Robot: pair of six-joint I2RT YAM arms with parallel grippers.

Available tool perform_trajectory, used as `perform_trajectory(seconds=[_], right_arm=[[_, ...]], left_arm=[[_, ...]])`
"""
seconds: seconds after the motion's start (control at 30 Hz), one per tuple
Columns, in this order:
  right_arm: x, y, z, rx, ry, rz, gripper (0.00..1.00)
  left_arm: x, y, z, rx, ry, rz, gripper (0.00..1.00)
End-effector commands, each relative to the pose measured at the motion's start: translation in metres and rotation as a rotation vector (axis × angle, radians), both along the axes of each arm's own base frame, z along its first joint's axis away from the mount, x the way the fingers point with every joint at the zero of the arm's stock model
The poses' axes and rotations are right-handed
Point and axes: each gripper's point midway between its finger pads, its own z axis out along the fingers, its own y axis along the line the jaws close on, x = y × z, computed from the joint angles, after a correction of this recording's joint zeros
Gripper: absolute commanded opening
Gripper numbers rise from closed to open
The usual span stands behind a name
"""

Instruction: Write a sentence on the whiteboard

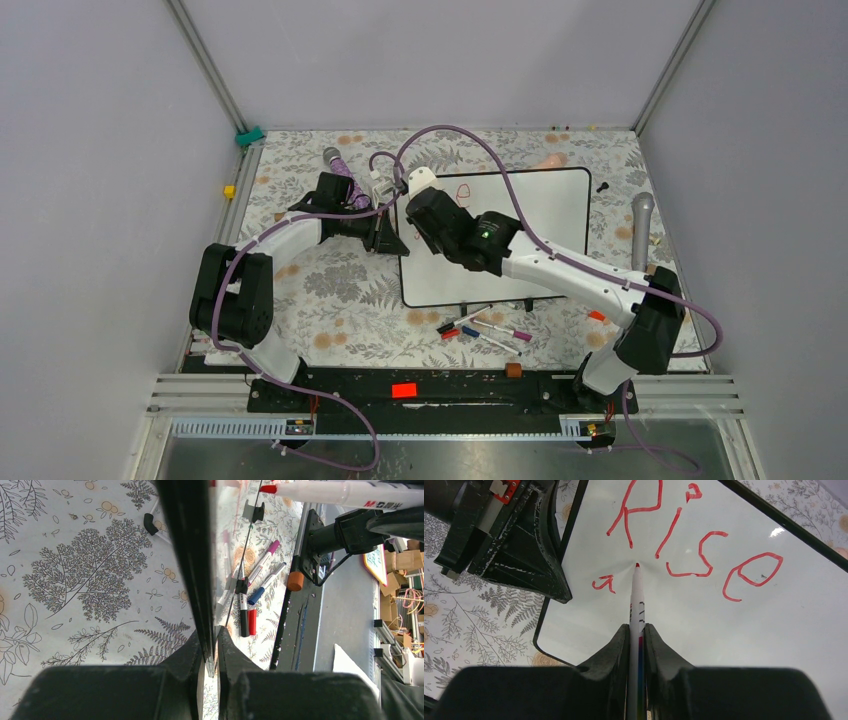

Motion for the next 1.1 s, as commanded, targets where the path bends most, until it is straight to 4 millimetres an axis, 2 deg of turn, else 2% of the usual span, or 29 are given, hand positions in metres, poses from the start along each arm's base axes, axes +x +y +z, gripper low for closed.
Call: perform_trajectory(seconds=[0.0,0.37,0.83,0.93,1.07], right_arm=[[0.01,-0.001,0.009,0.005,-0.032,-0.038,0.0],[0.005,-0.005,-0.003,-0.009,0.006,-0.057,0.0],[-0.027,-0.023,-0.043,-0.002,0.142,-0.059,0.0],[-0.026,-0.025,-0.044,-0.004,0.14,-0.066,0.0],[-0.018,-0.022,-0.033,-0.01,0.102,-0.069,0.0]], left_arm=[[-0.001,0.008,-0.025,0.141,-0.05,0.019,0.0],[0.0,0.006,-0.023,0.151,-0.066,0.015,0.0],[-0.003,0.002,-0.025,0.16,-0.066,0.0,0.0],[-0.004,0.002,-0.025,0.159,-0.065,-0.001,0.0],[-0.004,0.002,-0.025,0.158,-0.062,-0.002,0.0]])
